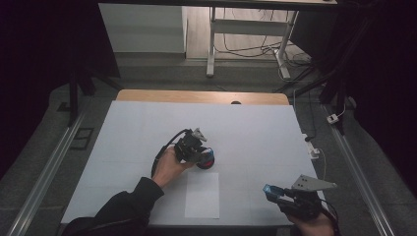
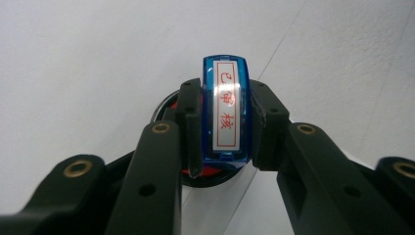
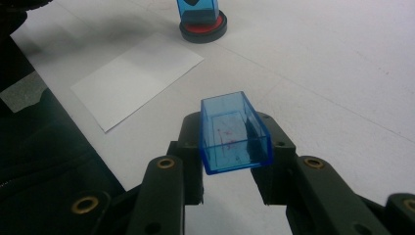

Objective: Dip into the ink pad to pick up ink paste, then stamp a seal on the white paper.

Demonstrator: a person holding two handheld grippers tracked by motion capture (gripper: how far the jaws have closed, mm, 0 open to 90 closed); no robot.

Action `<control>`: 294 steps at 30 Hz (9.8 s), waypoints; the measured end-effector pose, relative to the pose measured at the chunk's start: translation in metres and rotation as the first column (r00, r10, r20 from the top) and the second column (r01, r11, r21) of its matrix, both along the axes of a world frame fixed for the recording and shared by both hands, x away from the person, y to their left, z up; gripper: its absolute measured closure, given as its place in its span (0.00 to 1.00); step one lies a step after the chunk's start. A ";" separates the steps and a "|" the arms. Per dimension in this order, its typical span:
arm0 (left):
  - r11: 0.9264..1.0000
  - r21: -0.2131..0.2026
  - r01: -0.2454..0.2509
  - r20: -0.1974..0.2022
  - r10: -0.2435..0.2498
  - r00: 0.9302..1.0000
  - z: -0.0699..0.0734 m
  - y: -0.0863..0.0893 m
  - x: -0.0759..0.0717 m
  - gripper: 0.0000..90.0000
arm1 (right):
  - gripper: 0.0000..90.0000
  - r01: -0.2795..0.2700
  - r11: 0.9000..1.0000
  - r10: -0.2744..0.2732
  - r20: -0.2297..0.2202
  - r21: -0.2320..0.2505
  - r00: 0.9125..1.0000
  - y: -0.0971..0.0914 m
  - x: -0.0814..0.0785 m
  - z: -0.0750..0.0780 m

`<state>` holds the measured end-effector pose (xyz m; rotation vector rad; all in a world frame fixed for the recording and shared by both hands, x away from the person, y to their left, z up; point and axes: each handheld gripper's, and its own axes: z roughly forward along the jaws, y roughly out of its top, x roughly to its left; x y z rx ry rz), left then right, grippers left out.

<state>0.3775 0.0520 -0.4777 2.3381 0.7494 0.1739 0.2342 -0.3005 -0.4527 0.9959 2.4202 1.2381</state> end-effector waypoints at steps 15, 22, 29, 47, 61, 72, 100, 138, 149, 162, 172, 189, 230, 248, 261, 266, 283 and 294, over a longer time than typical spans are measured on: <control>0.997 -0.061 0.051 0.016 -0.050 0.999 0.022 0.010 -0.017 0.77 | 0.76 0.002 1.000 -0.002 0.001 -0.004 1.000 0.000 0.000 0.000; 0.994 -0.078 0.078 0.026 -0.076 0.997 0.029 0.013 -0.027 0.77 | 0.76 0.001 1.000 -0.001 0.000 -0.002 1.000 -0.001 0.000 0.000; 0.990 -0.112 0.089 0.018 -0.087 0.996 0.034 0.018 -0.034 0.77 | 0.76 0.003 1.000 -0.003 0.000 -0.001 1.000 -0.001 -0.001 0.000; 0.973 -0.199 0.119 0.031 -0.115 0.993 0.044 0.037 -0.056 0.77 | 0.76 0.003 1.000 -0.003 -0.001 0.000 1.000 -0.001 0.000 0.000; 0.966 -0.202 0.163 0.049 -0.156 0.986 0.048 0.044 -0.077 0.77 | 0.76 0.002 1.000 -0.002 -0.001 -0.001 1.000 -0.001 0.000 0.001; 0.957 -0.213 0.195 0.058 -0.186 0.981 0.049 0.048 -0.093 0.77 | 0.76 0.000 1.000 0.000 0.000 -0.003 1.000 -0.001 -0.001 0.001; 0.947 -0.244 0.208 0.075 -0.195 0.978 0.045 0.055 -0.100 0.77 | 0.76 -0.032 0.999 0.032 0.035 0.001 0.999 0.004 -0.003 0.003; 0.976 -0.094 0.194 0.013 -0.194 0.981 0.007 0.025 -0.092 0.77 | 0.75 -0.031 0.999 0.031 0.010 0.013 0.999 0.002 -0.002 0.002; 0.982 -0.036 0.185 0.000 -0.185 0.983 -0.008 0.017 -0.089 0.77 | 0.75 -0.022 1.000 0.022 0.000 0.020 1.000 0.001 -0.001 0.001; 0.984 0.010 0.177 -0.008 -0.177 0.984 -0.018 0.011 -0.087 0.77 | 0.75 -0.010 1.000 0.010 -0.011 0.022 1.000 0.000 0.000 0.001; 0.983 0.064 0.172 0.005 -0.173 0.985 -0.019 0.003 -0.091 0.78 | 0.75 -0.012 1.000 0.012 -0.016 0.020 1.000 0.000 0.000 0.001; 0.989 0.042 0.142 -0.024 -0.141 0.990 -0.021 0.004 -0.090 0.78 | 0.75 -0.012 1.000 0.013 -0.017 0.018 1.000 0.001 0.000 0.000; 0.988 0.029 0.150 -0.020 -0.149 0.989 -0.024 0.006 -0.089 0.78 | 0.75 -0.018 1.000 0.019 -0.020 0.013 1.000 0.001 0.000 0.000; 0.984 0.043 0.173 -0.020 -0.173 0.985 -0.022 0.005 -0.088 0.77 | 0.75 -0.020 1.000 0.020 -0.019 0.014 1.000 0.000 0.000 0.000; 0.984 0.011 0.176 -0.001 -0.175 0.984 -0.007 0.013 -0.088 0.77 | 0.75 -0.019 1.000 0.020 -0.019 0.015 1.000 0.000 0.000 0.000; 0.983 -0.019 0.183 -0.005 -0.183 0.983 -0.001 0.019 -0.087 0.77 | 0.75 -0.021 1.000 0.022 -0.021 0.010 1.000 0.000 0.001 0.000; 0.972 -0.089 0.218 0.034 -0.215 0.976 0.016 0.032 -0.089 0.77 | 0.75 -0.022 1.000 0.022 -0.021 0.011 1.000 0.001 0.000 0.000; 0.965 -0.138 0.221 0.061 -0.214 0.975 0.025 0.038 -0.095 0.77 | 0.75 -0.023 1.000 0.024 -0.021 0.012 0.999 0.001 0.000 0.000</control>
